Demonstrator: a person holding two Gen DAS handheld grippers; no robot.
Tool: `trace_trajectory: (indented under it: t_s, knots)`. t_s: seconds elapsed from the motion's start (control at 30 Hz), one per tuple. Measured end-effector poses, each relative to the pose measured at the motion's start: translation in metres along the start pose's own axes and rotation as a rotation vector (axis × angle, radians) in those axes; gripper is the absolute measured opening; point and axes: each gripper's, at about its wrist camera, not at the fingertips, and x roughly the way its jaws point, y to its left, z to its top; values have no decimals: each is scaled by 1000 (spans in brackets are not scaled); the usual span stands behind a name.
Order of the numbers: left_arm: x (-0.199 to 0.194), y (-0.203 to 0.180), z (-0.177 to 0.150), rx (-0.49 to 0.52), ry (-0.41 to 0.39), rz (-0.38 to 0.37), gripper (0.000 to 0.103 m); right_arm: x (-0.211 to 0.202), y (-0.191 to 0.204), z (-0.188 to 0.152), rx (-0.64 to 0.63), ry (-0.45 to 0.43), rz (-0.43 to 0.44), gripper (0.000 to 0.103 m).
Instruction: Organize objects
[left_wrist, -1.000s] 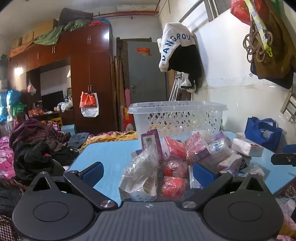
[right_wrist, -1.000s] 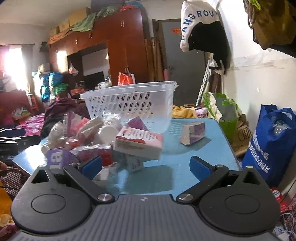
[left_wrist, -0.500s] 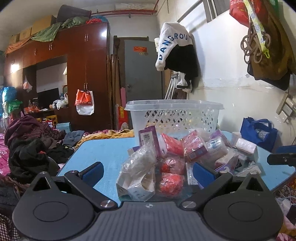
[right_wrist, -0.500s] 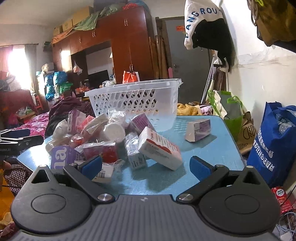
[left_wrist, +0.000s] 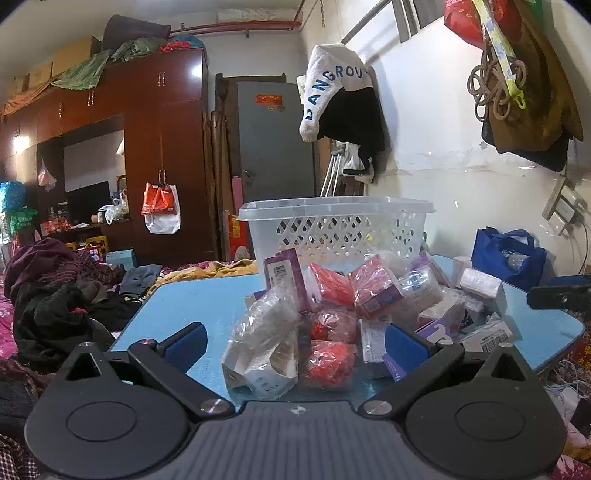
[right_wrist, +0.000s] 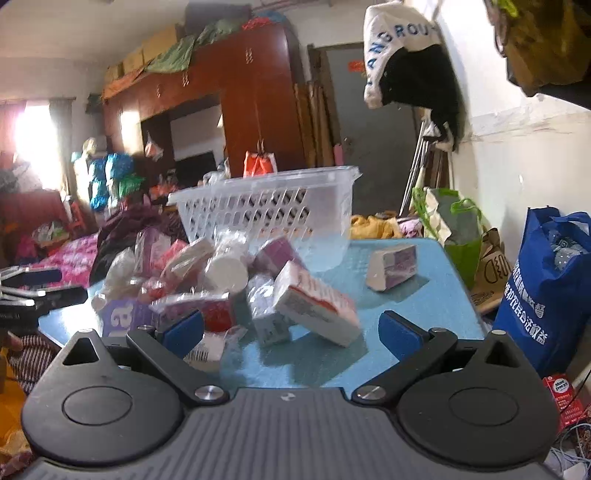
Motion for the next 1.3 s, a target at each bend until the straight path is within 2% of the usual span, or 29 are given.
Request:
trace_trajectory:
  t_s: [0.47,0.7,1.3]
  knots:
    - [2,3,0,-21,5,6,103,-4,-1,1,23,-37,34,103]
    - [1,4,-1,-22,1,14,103,1,-1,-1,26,-15,53,103]
    - [4,9,-3,-29,10,34,103,-2,8,-3,-34,-30,35,103]
